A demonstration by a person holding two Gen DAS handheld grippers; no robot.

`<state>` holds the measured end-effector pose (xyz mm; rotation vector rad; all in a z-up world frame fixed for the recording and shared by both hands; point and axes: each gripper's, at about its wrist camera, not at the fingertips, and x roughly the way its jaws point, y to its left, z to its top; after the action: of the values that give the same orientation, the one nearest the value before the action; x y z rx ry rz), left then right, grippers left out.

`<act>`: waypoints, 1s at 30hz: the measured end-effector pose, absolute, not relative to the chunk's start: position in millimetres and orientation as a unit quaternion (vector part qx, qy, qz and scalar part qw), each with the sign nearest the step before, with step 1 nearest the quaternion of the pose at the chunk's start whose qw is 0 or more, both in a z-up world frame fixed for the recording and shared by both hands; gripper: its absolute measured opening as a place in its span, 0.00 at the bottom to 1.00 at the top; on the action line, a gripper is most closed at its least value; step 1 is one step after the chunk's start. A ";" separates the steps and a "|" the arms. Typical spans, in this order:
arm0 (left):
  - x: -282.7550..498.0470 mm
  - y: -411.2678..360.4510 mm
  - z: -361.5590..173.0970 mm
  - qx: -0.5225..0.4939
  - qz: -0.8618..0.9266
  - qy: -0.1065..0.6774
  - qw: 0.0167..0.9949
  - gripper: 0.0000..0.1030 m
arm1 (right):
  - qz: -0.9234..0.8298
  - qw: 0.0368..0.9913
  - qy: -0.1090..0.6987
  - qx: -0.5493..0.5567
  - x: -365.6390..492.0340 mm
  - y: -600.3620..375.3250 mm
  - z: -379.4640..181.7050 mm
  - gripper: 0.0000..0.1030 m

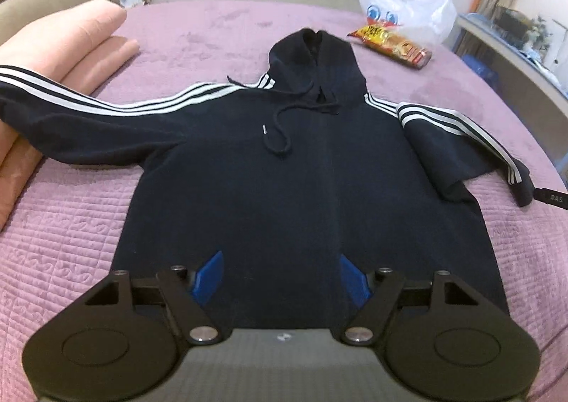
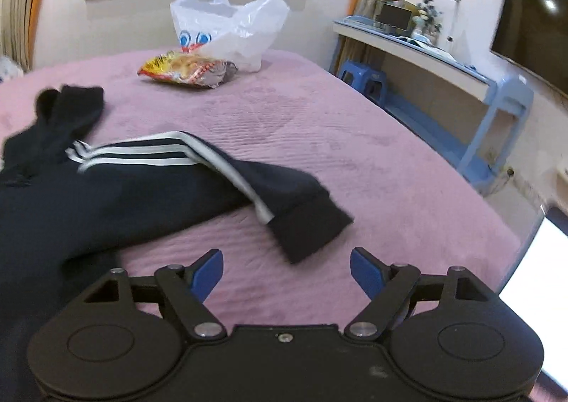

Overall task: Fold large clothes
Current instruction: 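Grasp the striped sleeve cuff with the right gripper and lift it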

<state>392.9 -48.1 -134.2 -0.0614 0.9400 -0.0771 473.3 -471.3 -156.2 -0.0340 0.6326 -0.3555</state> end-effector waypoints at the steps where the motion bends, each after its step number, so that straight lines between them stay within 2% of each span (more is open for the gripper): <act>1: 397.4 -51.8 -133.4 -0.032 -0.034 0.457 0.888 0.71 | -0.169 0.932 0.319 -0.028 486.2 -477.3 -160.5 0.93; 6: 422.8 -78.5 -130.0 -0.040 -0.020 0.472 0.880 0.71 | -0.144 0.920 0.361 -0.056 537.3 -497.9 -183.4 0.91; 7: 427.6 -84.1 -130.0 -0.041 -0.020 0.473 0.880 0.71 | -0.141 0.917 0.368 -0.063 545.0 -500.0 -186.1 0.83; 8: 433.0 -90.1 -130.4 -0.040 -0.021 0.475 0.879 0.71 | -0.143 0.913 0.375 -0.071 552.2 -502.0 -189.8 0.64; 9: 438.3 -96.0 -130.8 -0.037 -0.021 0.477 0.878 0.71 | -0.137 0.911 0.383 -0.070 559.5 -505.3 -193.5 0.53; 11: 448.8 -106.4 -131.8 -0.029 -0.018 0.480 0.877 0.71 | -0.123 0.912 0.387 -0.050 565.1 -514.2 -193.9 0.13; 16: 468.9 -123.1 -132.5 -0.023 -0.014 0.484 0.875 0.71 | -0.111 0.925 0.362 0.042 548.1 -556.2 -135.5 0.11; 21: 485.5 -137.1 -135.2 -0.033 -0.021 0.493 0.869 0.71 | -0.234 0.907 0.348 0.040 532.0 -610.5 -74.8 0.12; 22: 488.0 -140.7 -135.6 -0.033 -0.024 0.493 0.869 0.71 | -0.252 0.898 0.358 0.038 535.6 -620.6 -72.0 0.18; 23: 490.7 -144.8 -136.3 -0.032 -0.026 0.493 0.869 0.71 | -0.263 0.889 0.372 0.035 542.3 -631.6 -72.7 0.42; 25: 494.8 -153.1 -139.1 -0.030 -0.031 0.496 0.867 0.71 | -0.294 0.880 0.371 0.030 548.7 -649.6 -74.2 0.79; 26: 496.5 -156.9 -141.2 -0.029 -0.035 0.499 0.865 0.71 | -0.301 0.882 0.362 0.032 547.6 -655.0 -73.1 0.76; 30: 499.9 -169.7 -150.2 -0.019 -0.046 0.510 0.859 0.71 | -0.299 0.880 0.366 0.054 536.8 -657.5 -83.7 0.76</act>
<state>499.9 -169.7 -150.2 -0.0402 1.0703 -0.0962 536.8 -657.5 -83.7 0.1127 0.7623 -0.6232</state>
